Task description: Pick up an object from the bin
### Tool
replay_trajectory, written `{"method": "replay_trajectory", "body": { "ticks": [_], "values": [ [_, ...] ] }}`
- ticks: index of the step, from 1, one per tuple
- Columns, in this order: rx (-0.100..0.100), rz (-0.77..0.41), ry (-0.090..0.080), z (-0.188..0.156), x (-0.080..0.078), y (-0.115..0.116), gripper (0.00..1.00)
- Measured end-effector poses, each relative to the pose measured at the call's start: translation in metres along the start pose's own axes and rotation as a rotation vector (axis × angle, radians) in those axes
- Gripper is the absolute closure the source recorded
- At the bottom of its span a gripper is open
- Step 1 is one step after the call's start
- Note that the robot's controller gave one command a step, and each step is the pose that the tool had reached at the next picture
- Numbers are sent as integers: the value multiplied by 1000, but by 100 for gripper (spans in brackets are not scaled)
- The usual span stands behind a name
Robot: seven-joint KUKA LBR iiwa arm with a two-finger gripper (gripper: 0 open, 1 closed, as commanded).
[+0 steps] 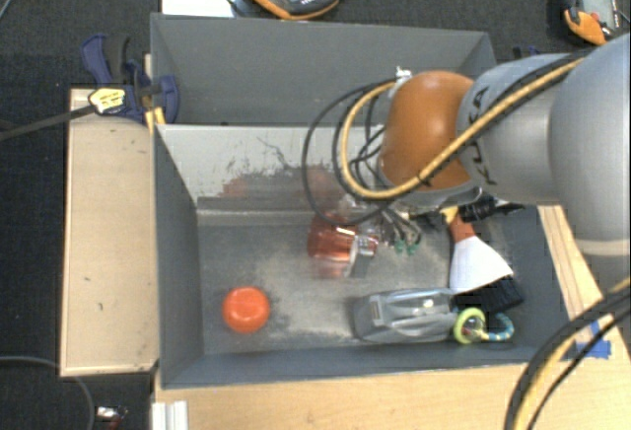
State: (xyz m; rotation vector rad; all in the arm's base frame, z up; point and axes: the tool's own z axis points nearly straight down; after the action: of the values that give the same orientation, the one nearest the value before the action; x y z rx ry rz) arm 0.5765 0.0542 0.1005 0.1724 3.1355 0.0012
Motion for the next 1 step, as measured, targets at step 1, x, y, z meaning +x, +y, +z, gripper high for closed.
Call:
{"method": "replay_trajectory", "body": {
  "ticks": [1],
  "values": [
    [3,-71,-13,30,-11,17,0]
  ]
}}
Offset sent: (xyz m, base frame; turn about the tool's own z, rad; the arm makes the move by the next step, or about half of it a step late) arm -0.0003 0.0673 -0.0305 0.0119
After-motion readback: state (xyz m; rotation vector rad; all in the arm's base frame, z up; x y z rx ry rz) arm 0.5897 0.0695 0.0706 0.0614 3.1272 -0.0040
